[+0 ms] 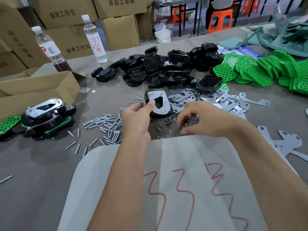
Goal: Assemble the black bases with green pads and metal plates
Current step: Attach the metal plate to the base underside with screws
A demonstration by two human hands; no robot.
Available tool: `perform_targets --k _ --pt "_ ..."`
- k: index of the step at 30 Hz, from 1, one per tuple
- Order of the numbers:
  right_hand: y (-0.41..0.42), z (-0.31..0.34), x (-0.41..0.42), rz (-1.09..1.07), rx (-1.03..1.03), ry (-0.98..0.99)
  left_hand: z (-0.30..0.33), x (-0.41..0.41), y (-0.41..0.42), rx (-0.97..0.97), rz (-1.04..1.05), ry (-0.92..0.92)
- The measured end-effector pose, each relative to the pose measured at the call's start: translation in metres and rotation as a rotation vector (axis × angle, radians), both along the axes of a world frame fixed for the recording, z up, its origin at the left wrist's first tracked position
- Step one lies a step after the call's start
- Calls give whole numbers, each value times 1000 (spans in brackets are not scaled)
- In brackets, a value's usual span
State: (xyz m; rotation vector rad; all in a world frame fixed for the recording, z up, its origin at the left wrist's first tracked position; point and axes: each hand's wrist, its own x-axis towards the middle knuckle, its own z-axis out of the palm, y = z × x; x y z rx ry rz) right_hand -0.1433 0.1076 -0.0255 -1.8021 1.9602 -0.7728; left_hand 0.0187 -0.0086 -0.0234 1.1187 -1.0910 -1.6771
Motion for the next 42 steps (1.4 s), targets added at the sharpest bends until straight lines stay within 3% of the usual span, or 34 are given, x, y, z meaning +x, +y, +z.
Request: perform_targets --k 3,9,13,18,33,42 --pt "-3 -3 3 -5 31 -12 6 3 -2 154 -75 173" --pt "-7 -3 6 -140 -84 -101 5 3 -5 280 -168 285" --pt "-11 -2 12 -243 -330 -375 5 3 -1 217 -228 224" --pt "-15 -7 22 -330 -496 -402 4 0 3 159 -291 156" --pt "-15 -9 20 -274 -376 -510 -2 1 5 97 -339 99" --pt "-15 -10 20 -275 -395 -444 -4 1 6 80 -324 102"
